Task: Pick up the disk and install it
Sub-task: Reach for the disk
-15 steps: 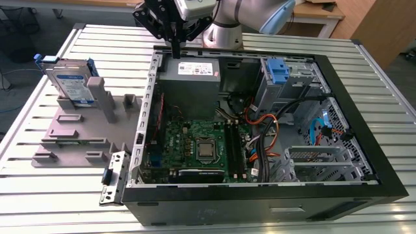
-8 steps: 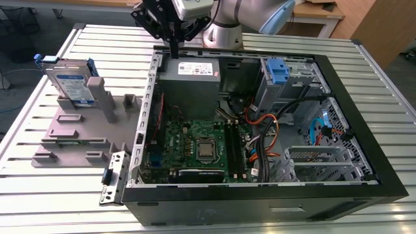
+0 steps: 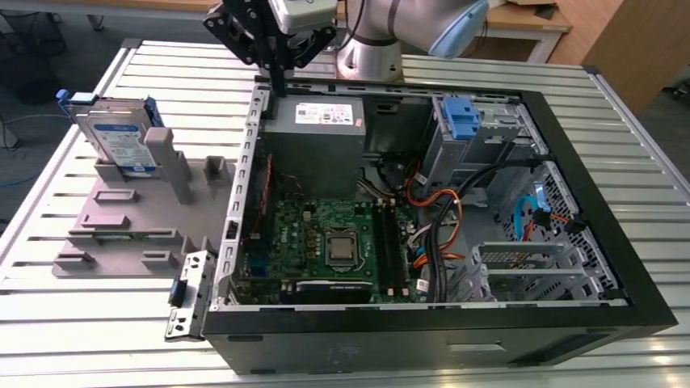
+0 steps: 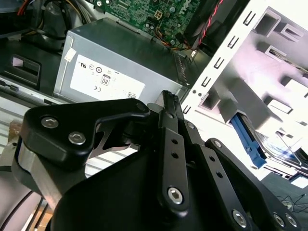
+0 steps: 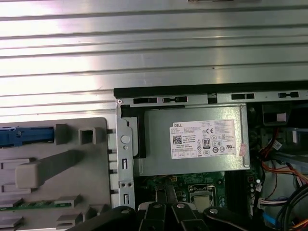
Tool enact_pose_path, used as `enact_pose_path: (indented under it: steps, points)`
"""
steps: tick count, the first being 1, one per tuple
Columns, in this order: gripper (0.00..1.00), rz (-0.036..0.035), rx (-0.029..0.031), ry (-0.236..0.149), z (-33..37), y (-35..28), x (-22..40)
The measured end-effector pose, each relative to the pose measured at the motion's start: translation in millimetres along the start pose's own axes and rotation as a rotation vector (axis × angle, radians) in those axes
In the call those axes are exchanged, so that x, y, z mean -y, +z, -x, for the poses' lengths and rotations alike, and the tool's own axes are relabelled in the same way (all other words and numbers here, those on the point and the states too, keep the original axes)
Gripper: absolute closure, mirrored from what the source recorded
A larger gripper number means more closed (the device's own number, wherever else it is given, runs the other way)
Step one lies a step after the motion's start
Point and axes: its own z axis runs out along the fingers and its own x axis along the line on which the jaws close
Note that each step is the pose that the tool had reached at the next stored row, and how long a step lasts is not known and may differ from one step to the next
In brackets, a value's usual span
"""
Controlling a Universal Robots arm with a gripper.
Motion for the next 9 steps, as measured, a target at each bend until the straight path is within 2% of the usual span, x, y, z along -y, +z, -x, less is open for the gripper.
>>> enact_pose_path:
  steps: [9]
  points:
    - [0.89, -0.0001, -0.0001, 0.000, -5.7, 0.0, 0.4]
